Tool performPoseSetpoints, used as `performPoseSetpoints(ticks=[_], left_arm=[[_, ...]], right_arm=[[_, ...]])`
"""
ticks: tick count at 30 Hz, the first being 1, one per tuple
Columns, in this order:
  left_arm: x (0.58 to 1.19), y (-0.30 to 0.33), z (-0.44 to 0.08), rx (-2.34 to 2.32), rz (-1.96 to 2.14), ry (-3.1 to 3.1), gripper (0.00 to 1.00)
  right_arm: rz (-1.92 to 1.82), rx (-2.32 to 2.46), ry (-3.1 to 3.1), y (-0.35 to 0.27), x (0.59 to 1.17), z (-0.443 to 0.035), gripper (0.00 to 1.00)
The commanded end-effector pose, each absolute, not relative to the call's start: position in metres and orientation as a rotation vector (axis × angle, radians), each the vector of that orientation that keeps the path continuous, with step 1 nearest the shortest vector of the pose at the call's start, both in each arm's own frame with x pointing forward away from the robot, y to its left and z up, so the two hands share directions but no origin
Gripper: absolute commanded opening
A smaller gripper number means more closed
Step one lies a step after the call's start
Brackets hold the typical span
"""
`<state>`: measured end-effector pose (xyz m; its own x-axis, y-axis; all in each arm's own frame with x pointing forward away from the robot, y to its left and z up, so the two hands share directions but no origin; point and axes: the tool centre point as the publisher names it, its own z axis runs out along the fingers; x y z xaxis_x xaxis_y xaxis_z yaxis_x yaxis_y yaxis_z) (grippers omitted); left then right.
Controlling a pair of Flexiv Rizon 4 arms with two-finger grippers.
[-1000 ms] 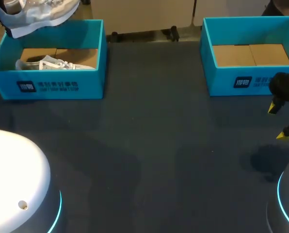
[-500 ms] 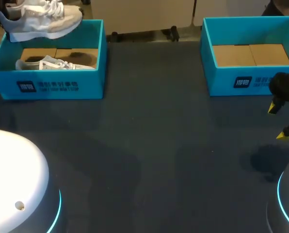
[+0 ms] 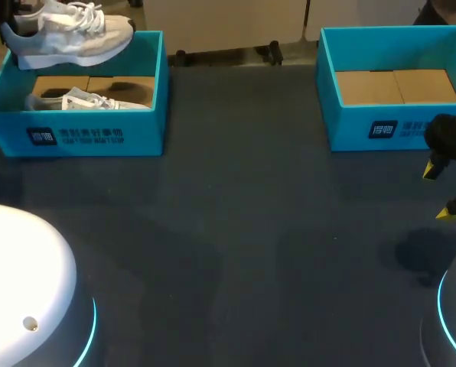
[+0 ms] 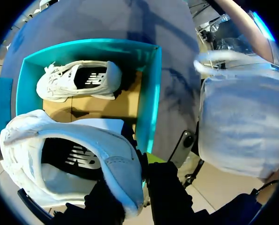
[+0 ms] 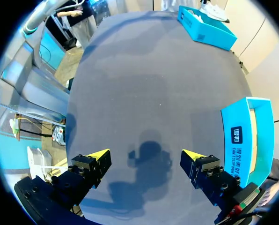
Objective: Take the shoe out of the shoebox, open the shoe tongue, remove and reinsert the insole, then place the shoe into the shoebox
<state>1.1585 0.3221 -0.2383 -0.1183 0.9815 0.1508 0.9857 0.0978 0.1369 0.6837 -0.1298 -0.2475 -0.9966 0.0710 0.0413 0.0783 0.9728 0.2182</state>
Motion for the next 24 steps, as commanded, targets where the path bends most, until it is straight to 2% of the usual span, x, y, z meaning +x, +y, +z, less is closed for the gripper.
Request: performPoseSetpoints(ticks=[1,13,24], left_arm=[[1.166,0.324,-0.24,-2.117,-0.261,-2.276,0.0],[1.172,0.324,-0.241,-2.081,-0.255,-2.293,0.0],[1.175,0.315,-0.263,-2.128,-0.288,-2.21,0.0]], right_arm=[[-0.339,-0.117,-3.088,-0.129,0.684,-0.249,1.0],[-0.339,-0.117,-3.088,-0.129,0.684,-0.249,1.0],[-0.339,-0.117,-3.088,-0.129,0.684,-0.249,1.0]])
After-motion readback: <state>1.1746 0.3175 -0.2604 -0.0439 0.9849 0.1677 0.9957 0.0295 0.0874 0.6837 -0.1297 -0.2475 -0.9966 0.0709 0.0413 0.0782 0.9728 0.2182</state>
